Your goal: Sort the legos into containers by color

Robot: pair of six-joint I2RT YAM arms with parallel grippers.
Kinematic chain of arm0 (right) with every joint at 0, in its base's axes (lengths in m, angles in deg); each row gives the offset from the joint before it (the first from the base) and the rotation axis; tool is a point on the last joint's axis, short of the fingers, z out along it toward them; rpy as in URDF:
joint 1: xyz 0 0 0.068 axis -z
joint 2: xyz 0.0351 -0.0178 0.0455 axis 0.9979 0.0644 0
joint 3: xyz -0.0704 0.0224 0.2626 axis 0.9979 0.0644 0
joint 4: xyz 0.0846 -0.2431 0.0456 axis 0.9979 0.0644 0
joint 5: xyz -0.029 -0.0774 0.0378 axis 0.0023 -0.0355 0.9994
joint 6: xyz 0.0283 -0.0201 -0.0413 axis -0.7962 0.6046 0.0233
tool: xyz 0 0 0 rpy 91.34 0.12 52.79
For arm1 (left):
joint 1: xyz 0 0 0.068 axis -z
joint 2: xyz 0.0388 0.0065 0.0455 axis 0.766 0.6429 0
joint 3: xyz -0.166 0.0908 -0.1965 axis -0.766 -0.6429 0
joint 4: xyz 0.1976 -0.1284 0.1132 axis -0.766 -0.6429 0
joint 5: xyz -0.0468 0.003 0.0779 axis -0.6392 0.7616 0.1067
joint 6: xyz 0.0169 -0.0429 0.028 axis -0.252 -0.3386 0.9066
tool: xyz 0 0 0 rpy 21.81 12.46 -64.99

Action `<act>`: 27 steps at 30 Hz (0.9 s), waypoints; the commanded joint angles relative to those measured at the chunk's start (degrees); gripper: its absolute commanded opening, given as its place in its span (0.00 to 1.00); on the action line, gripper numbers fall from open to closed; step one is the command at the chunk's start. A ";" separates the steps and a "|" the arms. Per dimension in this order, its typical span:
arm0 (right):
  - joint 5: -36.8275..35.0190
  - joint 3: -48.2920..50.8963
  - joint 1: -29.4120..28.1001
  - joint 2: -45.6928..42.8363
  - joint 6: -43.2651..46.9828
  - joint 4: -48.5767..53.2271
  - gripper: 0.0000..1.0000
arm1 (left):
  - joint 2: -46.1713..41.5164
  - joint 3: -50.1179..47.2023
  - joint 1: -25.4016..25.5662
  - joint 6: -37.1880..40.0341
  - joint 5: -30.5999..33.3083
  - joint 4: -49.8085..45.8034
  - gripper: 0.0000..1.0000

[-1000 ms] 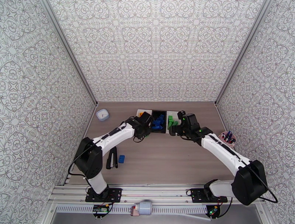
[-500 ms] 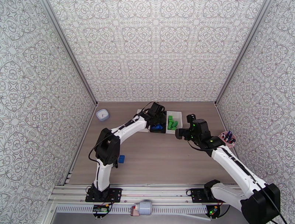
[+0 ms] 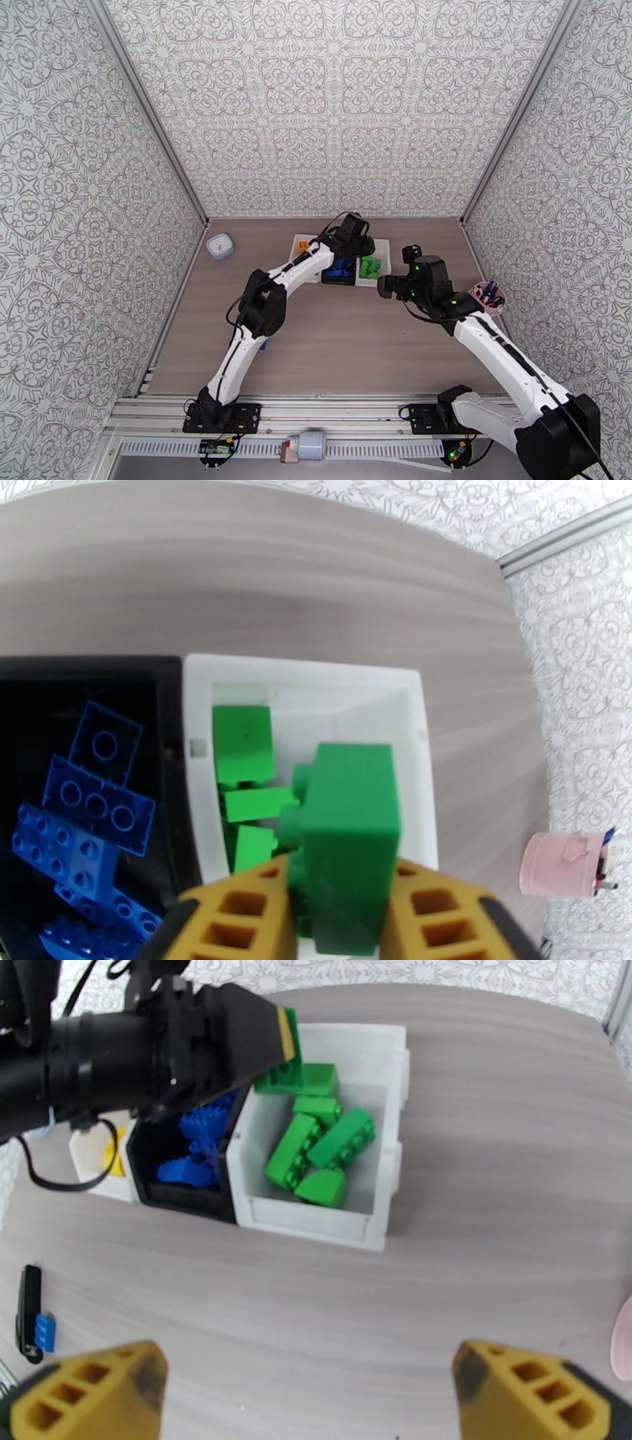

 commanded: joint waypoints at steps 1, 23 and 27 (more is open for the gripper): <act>2.01 -2.82 0.41 1.75 2.57 0.08 1.00 | -2.98 0.10 -0.33 2.51 0.64 -3.21 0.55; 19.93 -5.53 -9.93 9.69 20.83 -8.80 1.00 | -40.23 -47.28 -3.07 5.66 14.24 -18.04 1.00; 21.56 -6.12 -11.57 11.11 22.48 -8.85 1.00 | -42.81 -53.10 -4.74 3.20 13.03 -23.80 0.99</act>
